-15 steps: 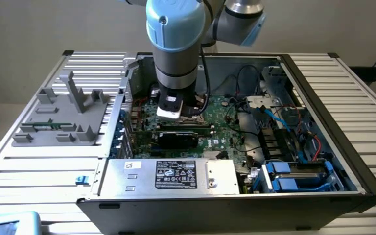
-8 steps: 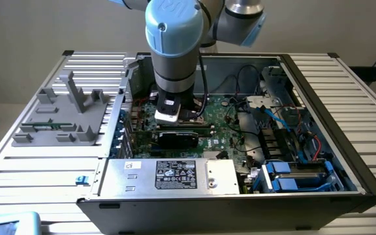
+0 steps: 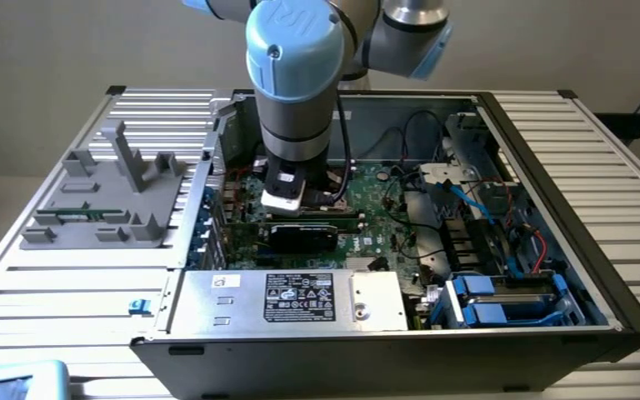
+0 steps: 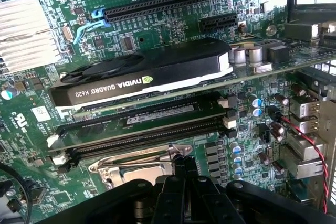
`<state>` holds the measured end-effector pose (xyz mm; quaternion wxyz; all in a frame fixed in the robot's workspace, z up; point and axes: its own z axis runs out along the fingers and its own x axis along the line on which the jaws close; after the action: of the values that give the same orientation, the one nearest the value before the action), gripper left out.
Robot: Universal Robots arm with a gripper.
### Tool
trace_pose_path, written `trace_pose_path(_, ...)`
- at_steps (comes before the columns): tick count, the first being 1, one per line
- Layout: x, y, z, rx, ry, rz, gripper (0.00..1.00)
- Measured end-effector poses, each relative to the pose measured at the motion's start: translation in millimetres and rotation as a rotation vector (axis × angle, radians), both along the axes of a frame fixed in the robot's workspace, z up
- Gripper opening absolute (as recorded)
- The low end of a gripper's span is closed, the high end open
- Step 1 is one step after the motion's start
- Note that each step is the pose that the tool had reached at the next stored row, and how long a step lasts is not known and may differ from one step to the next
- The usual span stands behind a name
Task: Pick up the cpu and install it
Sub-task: 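Install the second cpu locking lever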
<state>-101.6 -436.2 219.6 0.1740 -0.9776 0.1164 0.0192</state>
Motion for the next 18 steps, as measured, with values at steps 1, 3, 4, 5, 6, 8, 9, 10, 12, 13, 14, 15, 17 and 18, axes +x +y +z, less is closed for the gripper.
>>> trace_pose_path(1,0.0,0.0,-0.7,0.0004,0.0000,0.000,0.12)
trace_pose_path(3,-0.1,0.0,-2.1,0.0014,0.0001,0.000,0.12)
trace_pose_path(4,-0.1,0.0,-3.0,0.0020,0.0001,0.000,0.12)
trace_pose_path(5,-0.1,0.2,-3.9,0.0024,0.0001,0.000,0.12)
trace_pose_path(6,-0.2,0.3,-4.9,0.0026,0.0001,0.000,0.12)
trace_pose_path(8,-0.6,0.6,-7.4,0.0032,0.0001,0.000,0.12)
trace_pose_path(9,-0.9,0.6,-8.6,0.0035,0.0001,0.000,0.12)
trace_pose_path(10,-1.2,0.7,-9.6,0.0037,0.0001,0.000,0.12)
trace_pose_path(12,-1.6,0.7,-11.1,0.0044,0.0001,0.000,0.12)
trace_pose_path(13,-1.9,0.8,-11.8,0.0047,0.0001,0.000,0.12)
trace_pose_path(14,-2.2,0.9,-12.5,0.0050,0.0000,0.000,0.12)
trace_pose_path(15,-2.4,1.0,-13.2,0.0053,0.0001,0.000,0.12)
trace_pose_path(17,-2.9,1.2,-14.7,0.0058,0.0001,0.000,0.12)
trace_pose_path(18,-3.0,1.6,-15.4,0.0060,0.0001,0.000,0.12)
